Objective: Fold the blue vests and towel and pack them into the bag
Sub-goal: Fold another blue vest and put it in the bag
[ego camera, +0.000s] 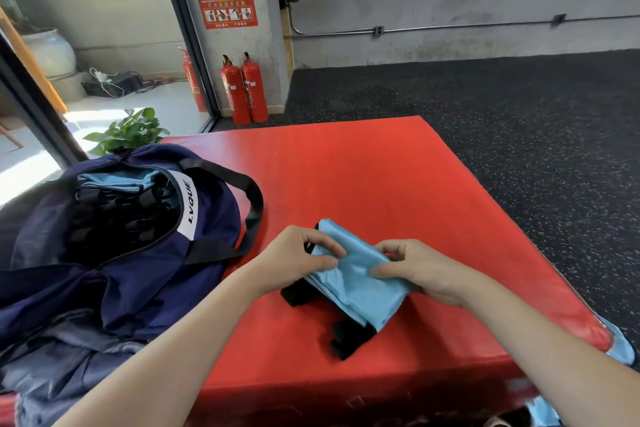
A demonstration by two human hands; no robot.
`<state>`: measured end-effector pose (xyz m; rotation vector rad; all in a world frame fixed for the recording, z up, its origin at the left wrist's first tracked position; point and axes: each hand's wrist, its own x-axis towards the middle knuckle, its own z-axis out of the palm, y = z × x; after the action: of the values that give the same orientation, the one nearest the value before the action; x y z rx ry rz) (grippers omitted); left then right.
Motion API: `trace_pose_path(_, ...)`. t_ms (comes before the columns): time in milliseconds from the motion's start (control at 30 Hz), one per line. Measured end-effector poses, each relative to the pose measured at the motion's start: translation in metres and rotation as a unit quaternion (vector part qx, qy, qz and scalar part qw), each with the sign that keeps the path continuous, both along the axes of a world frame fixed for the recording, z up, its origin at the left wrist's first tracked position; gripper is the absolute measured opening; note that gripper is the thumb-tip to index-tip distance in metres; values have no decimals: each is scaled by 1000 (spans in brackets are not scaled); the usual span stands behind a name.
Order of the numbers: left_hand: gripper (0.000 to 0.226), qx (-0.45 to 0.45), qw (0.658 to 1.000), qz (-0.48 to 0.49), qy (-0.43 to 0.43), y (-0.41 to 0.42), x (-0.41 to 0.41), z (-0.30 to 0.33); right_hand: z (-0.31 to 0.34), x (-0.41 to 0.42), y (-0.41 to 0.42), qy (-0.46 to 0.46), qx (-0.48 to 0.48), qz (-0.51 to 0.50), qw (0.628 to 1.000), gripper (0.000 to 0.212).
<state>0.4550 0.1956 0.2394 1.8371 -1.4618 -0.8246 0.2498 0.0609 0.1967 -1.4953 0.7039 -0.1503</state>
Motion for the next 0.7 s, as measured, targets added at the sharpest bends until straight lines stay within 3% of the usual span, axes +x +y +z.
trace_pose_path(133,13,-48,996,70,-1,18,7,3,9,4,5,15,22,38,999,38)
trace_pose_path(333,22,-134,973,189,17,52,28,-4,21,36,37,-131,19,-134,982,46)
trace_pose_path(500,39,-158,962,219,36,93,30,-7,28,66,79,-165,-79,-223,958,34)
trace_pose_path(600,41,-181,950,254,27,120,37,-5,30,86,102,-181,-140,-194,954,18)
trace_pose_path(700,40,-215,930,297,32,144,53,-2,37,113,121,-196,-205,-147,948,19)
